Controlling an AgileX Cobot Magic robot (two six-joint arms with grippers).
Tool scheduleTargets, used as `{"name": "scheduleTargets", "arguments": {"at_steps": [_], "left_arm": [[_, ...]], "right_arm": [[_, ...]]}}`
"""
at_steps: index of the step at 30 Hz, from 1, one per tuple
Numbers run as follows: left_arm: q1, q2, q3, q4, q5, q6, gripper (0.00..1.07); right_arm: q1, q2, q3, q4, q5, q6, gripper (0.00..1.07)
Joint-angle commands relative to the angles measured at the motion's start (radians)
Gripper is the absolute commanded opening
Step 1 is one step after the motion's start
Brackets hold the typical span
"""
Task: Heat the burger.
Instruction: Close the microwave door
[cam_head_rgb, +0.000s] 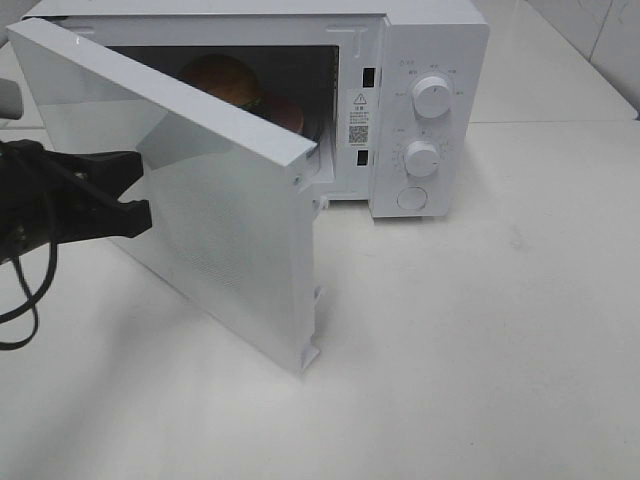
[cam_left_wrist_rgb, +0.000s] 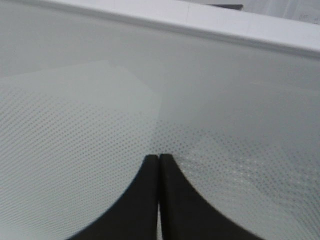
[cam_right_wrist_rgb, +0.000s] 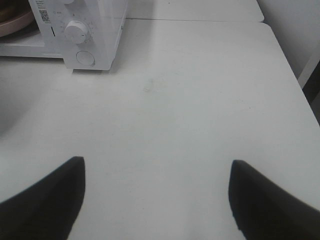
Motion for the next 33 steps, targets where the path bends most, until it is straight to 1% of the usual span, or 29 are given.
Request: {"name": "scheduleTargets", "arguments": {"at_steps": [1,2,3,4,5,6,7,9,10,11,13,14,15,16,17,18,19,21,22,23,24,26,28,31,33], "left_arm": [[-0.064,0.057,-0.079,-0.085,-0.012,0.057,0.00],[-0.064,0.057,-0.079,-0.085,-0.012,0.057,0.00],[-0.087,0.084,-0.113,-0.114,-0.012,0.070,0.00],[-0.087,0.084,-0.113,-0.114,-0.012,0.070,0.00],[-0.099,0.100,-0.133,-0.130,-0.012,0.077,0.00],[-0.119,0.131,-0.172,-0.155,-0.012,0.082,0.00],[-0.119,0.131,-0.172,-0.155,-0.012,0.082,0.00],[-0.150,0.174,-0.227,-0.182,-0.012,0.082,0.00],[-0.150,0.174,-0.227,-0.182,-0.012,0.082,0.00],[-0.169,0.202,-0.265,-0.200,-0.004,0.084,0.00],[-0.177,0.216,-0.283,-0.210,0.004,0.086,0.00],[-0.196,0.242,-0.331,-0.235,0.029,0.103,0.00],[-0.196,0.242,-0.331,-0.235,0.029,0.103,0.00],[-0.214,0.267,-0.376,-0.265,0.041,0.124,0.00],[-0.222,0.277,-0.392,-0.279,0.041,0.137,0.00],[-0.222,0.277,-0.392,-0.279,0.041,0.137,0.00],[-0.234,0.297,-0.425,-0.313,0.041,0.153,0.00],[-0.240,0.308,-0.443,-0.326,0.041,0.153,0.00],[-0.240,0.331,-0.481,-0.331,0.049,0.160,0.00],[-0.240,0.331,-0.481,-0.331,0.049,0.160,0.00],[-0.240,0.354,-0.522,-0.333,0.088,0.160,0.00],[-0.240,0.363,-0.539,-0.336,0.101,0.160,0.00],[-0.240,0.389,-0.589,-0.348,0.125,0.160,0.00],[-0.240,0.408,-0.615,-0.357,0.129,0.160,0.00],[-0.240,0.435,-0.661,-0.385,0.152,0.164,0.00]], "right_arm": [[-0.007,-0.026,0.002,-0.004,-0.015,-0.006,0.76],[-0.007,-0.026,0.002,-0.004,-0.015,-0.006,0.76],[-0.007,-0.026,0.002,-0.004,-0.015,-0.006,0.76],[-0.007,-0.026,0.002,-0.004,-0.015,-0.006,0.76],[-0.007,-0.026,0.002,-0.004,-0.015,-0.006,0.76],[-0.007,-0.026,0.002,-0.004,-0.015,-0.006,0.76],[-0.007,-0.026,0.002,-0.004,-0.015,-0.006,0.76],[-0.007,-0.026,0.002,-0.004,-0.015,-0.006,0.76],[-0.007,-0.026,0.002,-0.004,-0.015,-0.006,0.76],[-0.007,-0.026,0.002,-0.004,-0.015,-0.006,0.76],[-0.007,-0.026,0.002,-0.004,-0.015,-0.006,0.76],[-0.007,-0.026,0.002,-0.004,-0.015,-0.006,0.76],[-0.007,-0.026,0.002,-0.004,-0.015,-0.006,0.76],[-0.007,-0.026,0.002,-0.004,-0.015,-0.006,0.76],[-0.007,-0.026,0.002,-0.004,-0.015,-0.006,0.76],[-0.007,-0.026,0.002,-0.004,-0.015,-0.006,0.76],[-0.007,-0.026,0.002,-0.004,-0.015,-0.006,0.76],[-0.007,-0.026,0.002,-0.004,-0.015,-0.006,0.76],[-0.007,-0.026,0.002,-0.004,-0.015,-0.006,0.76],[-0.007,-0.026,0.002,-0.004,-0.015,-0.006,0.76],[-0.007,-0.026,0.002,-0.004,-0.015,-0.006,0.76],[-0.007,-0.026,0.002,-0.004,-0.015,-0.006,0.76],[-0.007,-0.026,0.002,-0.004,-0.015,-0.006,0.76],[-0.007,-0.026,0.002,-0.004,-0.015,-0.006,0.76],[-0.007,-0.026,0.002,-0.004,-0.015,-0.006,0.76]]}}
